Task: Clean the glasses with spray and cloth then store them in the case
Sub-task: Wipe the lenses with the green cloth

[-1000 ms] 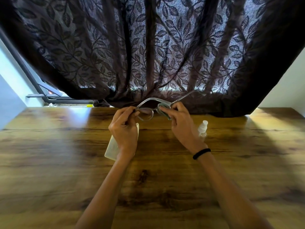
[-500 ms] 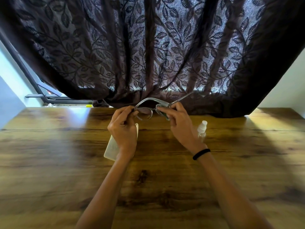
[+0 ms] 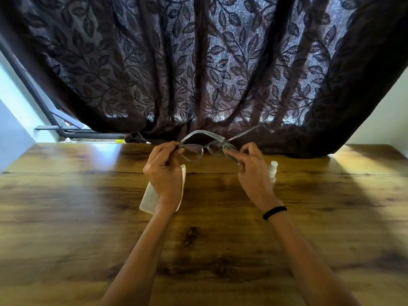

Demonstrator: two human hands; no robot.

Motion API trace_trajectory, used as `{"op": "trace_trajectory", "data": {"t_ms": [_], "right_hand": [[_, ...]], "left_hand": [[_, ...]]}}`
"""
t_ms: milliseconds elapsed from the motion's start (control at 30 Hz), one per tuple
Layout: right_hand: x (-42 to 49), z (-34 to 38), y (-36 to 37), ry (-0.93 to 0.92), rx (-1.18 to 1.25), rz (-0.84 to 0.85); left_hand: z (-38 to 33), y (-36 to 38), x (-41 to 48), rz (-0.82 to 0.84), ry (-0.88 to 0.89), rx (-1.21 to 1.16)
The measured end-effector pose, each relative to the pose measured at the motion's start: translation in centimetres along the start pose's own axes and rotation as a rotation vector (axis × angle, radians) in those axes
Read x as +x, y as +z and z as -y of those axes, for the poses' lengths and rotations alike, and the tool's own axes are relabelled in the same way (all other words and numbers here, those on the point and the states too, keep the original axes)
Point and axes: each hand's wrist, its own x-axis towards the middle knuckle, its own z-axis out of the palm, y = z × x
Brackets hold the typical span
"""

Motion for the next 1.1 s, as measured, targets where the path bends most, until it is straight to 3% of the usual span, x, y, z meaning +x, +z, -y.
{"op": "trace_trajectory", "data": {"t_ms": [300, 600, 867, 1100], "right_hand": [[-0.1, 1.4, 0.4, -0.094, 0.088, 0.043], [0.0, 0.5, 0.7, -0.011, -0.102, 0.021], [-1.6, 0.8, 1.5, -0.07, 0.024, -0.049], [-1.0, 0.9, 1.1, -0.085, 0.095, -0.166]], "left_hand": [[0.0, 0.1, -0.6, 0.051, 0.021, 0.027], [-0.1, -0.1, -0.4, 0.006, 0.003, 0.027], [-0.4, -0.2, -0.6, -0.005, -0.106, 0.055], [-0.7, -0.3, -0.4, 0.07, -0.286, -0.138]]}}
